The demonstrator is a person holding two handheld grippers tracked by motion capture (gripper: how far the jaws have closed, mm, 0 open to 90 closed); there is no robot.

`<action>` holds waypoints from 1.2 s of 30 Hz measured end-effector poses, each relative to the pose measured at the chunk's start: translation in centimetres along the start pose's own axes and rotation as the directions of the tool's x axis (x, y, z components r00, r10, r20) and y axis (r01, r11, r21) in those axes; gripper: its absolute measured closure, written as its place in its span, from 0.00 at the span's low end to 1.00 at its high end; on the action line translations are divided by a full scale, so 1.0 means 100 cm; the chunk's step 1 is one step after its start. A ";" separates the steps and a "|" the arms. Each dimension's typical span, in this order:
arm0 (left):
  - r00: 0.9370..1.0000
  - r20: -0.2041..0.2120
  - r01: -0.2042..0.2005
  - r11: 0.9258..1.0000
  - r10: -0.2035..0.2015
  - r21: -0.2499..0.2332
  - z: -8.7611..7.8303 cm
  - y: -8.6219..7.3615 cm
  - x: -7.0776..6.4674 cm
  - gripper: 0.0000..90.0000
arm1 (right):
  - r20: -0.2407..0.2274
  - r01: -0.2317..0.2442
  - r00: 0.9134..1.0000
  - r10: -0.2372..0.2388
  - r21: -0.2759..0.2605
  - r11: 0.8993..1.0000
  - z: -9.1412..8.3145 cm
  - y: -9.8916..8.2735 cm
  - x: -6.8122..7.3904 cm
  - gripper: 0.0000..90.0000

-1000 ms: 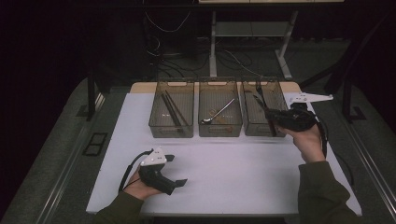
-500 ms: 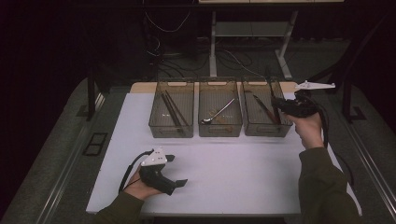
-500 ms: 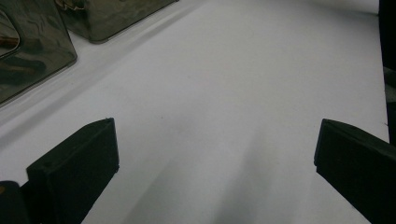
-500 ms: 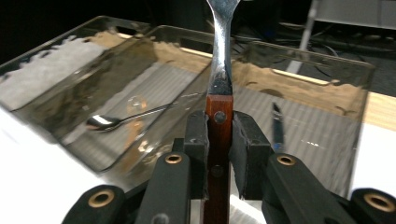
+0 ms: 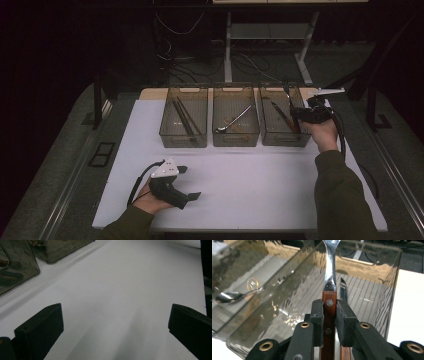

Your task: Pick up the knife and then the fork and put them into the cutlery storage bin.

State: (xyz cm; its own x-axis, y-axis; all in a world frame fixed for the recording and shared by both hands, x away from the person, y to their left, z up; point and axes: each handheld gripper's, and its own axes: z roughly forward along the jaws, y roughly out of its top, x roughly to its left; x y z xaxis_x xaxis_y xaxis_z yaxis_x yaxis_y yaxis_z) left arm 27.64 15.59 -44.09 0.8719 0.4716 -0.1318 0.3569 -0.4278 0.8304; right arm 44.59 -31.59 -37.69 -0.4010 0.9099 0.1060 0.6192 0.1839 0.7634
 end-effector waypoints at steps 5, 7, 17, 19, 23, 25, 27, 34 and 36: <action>1.000 0.000 -0.003 1.000 0.003 0.002 0.000 0.000 -0.001 0.00 | 0.016 0.031 0.999 -0.032 0.058 0.998 0.008 -0.002 0.005 0.86; 1.000 0.001 -0.003 1.000 0.003 0.002 0.001 0.000 -0.001 0.00 | 0.021 0.040 0.999 -0.042 0.075 0.996 0.010 -0.002 0.006 0.86; 1.000 0.001 -0.004 1.000 0.004 0.004 0.000 0.000 -0.001 0.00 | 0.026 0.067 0.997 -0.070 0.098 0.993 0.013 -0.002 0.008 0.76; 1.000 0.000 -0.005 1.000 0.005 0.005 0.001 0.000 -0.001 0.00 | 0.018 0.060 0.998 -0.062 0.088 0.994 0.010 -0.001 0.008 0.71; 1.000 0.001 -0.004 1.000 0.004 0.005 0.001 0.000 -0.001 0.00 | -0.009 0.034 0.999 -0.033 0.060 0.998 0.006 -0.001 0.007 0.64; 1.000 0.001 -0.004 1.000 0.004 0.006 0.001 0.000 -0.001 0.00 | -0.024 0.027 0.999 -0.026 0.042 0.999 0.002 -0.001 0.007 0.59; 1.000 0.001 -0.005 1.000 0.005 0.006 0.001 0.000 -0.001 0.00 | -0.045 0.015 0.999 -0.014 0.016 1.000 -0.002 0.000 0.007 0.55; 1.000 0.001 0.002 1.000 -0.002 0.002 0.000 0.000 0.000 0.00 | -0.115 -0.004 0.993 -0.004 -0.071 0.997 -0.019 -0.001 0.009 0.41; 1.000 0.003 0.004 1.000 -0.004 0.004 0.000 0.000 0.002 0.00 | -0.116 -0.010 0.993 0.001 -0.078 0.997 -0.022 -0.002 0.010 0.38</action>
State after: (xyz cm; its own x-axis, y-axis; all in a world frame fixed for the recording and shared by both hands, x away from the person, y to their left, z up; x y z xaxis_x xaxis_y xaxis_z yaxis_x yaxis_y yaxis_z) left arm 27.79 15.66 -44.15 0.8714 0.4712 -0.1363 0.3613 -0.4288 0.8280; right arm 42.60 -31.54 -36.31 -0.4758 0.8610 0.1800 0.5685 0.1448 0.8098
